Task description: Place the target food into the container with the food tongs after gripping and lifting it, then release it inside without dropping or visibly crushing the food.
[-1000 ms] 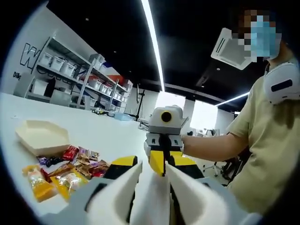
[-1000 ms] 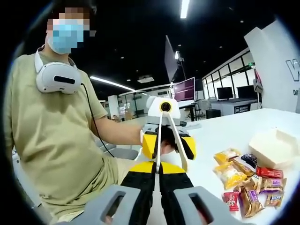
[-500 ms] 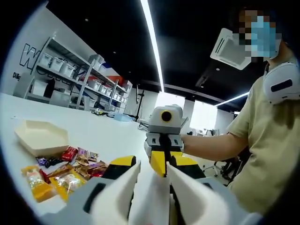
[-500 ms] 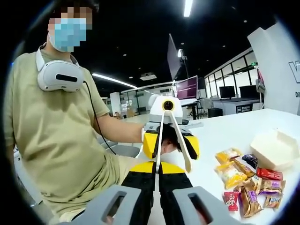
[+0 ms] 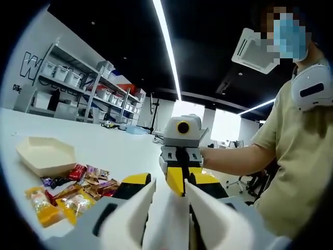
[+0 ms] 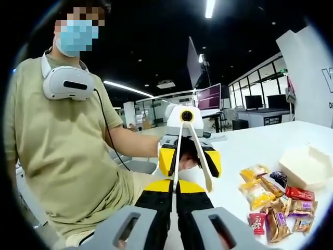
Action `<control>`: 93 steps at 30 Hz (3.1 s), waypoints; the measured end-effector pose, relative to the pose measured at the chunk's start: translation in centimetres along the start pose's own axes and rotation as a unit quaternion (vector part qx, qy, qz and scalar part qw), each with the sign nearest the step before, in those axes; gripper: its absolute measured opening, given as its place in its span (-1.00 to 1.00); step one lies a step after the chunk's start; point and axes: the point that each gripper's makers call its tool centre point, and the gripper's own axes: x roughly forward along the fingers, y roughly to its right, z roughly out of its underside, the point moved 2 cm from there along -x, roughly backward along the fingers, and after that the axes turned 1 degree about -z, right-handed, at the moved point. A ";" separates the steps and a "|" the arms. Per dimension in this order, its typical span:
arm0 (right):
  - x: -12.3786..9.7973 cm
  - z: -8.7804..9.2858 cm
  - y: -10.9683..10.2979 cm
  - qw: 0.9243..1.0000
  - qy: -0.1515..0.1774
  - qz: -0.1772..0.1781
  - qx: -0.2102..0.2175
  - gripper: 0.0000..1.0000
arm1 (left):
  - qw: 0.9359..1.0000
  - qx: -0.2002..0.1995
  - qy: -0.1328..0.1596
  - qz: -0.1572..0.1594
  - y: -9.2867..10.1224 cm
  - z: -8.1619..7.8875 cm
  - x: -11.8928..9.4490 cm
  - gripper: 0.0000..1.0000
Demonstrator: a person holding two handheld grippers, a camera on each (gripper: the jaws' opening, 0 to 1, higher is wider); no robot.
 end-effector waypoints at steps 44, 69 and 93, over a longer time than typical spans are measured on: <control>-1.7 2.1 2.9 0.993 -0.017 0.118 0.009 -0.86 | 1.000 0.003 -0.004 -0.024 -0.7 -0.1 -1.2 -0.50; -4.7 3.1 6.3 0.953 0.013 0.301 -0.019 -0.37 | 0.998 0.026 -0.031 -0.057 -1.6 0.7 -2.0 -0.50; -6.6 3.9 7.8 0.924 0.020 0.382 -0.025 0.07 | 0.995 0.036 -0.043 -0.088 -2.8 0.4 -3.6 -0.50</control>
